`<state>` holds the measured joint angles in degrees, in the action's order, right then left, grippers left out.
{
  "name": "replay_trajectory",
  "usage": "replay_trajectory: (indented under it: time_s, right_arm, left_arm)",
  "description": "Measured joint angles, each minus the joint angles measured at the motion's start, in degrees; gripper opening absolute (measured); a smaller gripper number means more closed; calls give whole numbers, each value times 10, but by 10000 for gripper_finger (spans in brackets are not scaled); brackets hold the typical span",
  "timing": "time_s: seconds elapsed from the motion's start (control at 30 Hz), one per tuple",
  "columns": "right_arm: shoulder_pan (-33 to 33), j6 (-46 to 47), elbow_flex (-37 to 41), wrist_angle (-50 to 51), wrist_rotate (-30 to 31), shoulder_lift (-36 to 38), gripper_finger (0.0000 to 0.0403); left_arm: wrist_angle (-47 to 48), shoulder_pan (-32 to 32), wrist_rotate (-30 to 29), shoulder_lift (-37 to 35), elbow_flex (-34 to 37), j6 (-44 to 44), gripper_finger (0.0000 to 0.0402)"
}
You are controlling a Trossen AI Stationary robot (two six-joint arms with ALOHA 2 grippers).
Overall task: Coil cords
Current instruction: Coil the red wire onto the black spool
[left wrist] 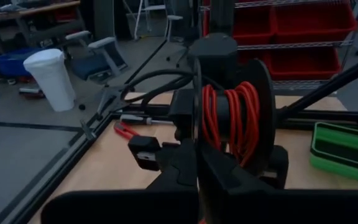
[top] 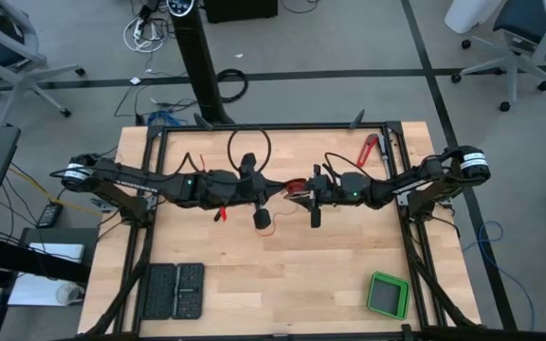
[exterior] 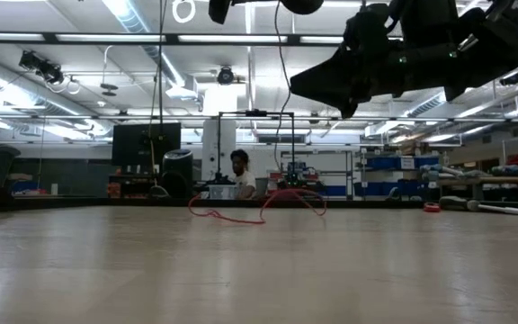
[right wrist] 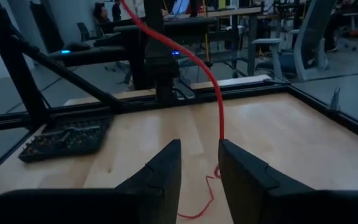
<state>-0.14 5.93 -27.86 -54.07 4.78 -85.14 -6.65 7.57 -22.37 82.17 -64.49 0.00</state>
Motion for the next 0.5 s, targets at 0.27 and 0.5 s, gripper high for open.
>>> replay_trajectory:
  time_s: [0.27,0.5]
  right_arm:
    - [0,-15,-2,-3,0,0,105]
    - [0,-44,-2,0,28,0,104]
  left_arm:
    - [-5,0,0,0,0,0,1]
    - [-9,0,0,0,0,0,1]
